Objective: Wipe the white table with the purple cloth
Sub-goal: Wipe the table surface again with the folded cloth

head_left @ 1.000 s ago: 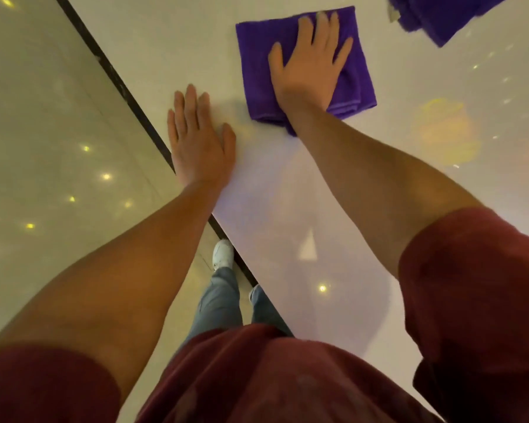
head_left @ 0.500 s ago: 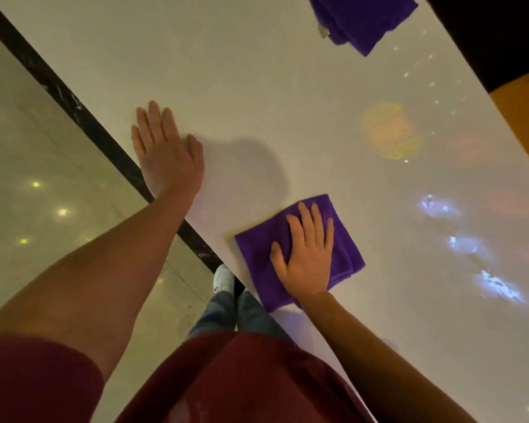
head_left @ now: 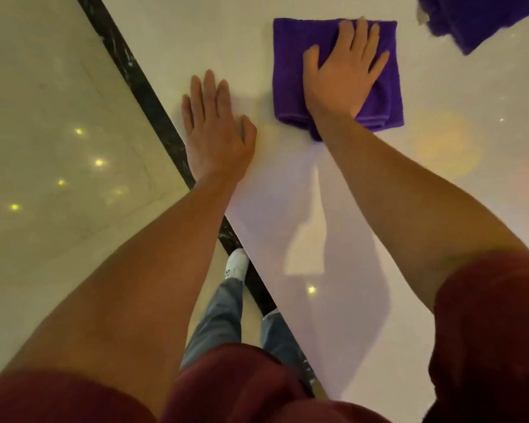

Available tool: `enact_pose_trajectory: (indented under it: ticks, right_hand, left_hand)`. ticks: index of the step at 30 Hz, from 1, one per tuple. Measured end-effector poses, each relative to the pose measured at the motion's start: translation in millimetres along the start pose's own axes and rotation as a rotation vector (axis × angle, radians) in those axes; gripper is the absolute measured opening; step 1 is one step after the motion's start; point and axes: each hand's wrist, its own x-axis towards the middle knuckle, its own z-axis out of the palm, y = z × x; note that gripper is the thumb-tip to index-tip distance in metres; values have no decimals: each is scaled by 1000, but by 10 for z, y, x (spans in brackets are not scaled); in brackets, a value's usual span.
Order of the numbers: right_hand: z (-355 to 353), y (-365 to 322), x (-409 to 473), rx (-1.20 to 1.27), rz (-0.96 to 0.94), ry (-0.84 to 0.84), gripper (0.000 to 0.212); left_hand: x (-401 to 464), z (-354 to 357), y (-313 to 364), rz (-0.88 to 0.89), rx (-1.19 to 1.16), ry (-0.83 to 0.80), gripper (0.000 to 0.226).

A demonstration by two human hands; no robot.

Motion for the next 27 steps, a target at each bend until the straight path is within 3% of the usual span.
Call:
enact_pose_trajectory:
  ticks: [5, 12, 15, 20, 27]
  right_hand:
    - [-68, 122, -362, -31, -147, -53, 70]
    - [-218, 1076, -2258, 67, -346, -118, 58]
    - [-283, 1457, -2625, 129, -387, -164, 58]
    - [-301, 1688, -2092, 159, -427, -116, 56]
    - [-316, 1538, -783, 92, -155, 30, 56]
  left_hand:
    - [-9, -26, -18, 2, 7, -5, 67]
    - [-8, 11, 10, -13, -12, 43, 67]
    - [-11, 13, 25, -12, -26, 58, 66]
    - [-8, 38, 39, 6, -22, 100, 65]
    - [-21, 44, 37, 28, -36, 97, 67]
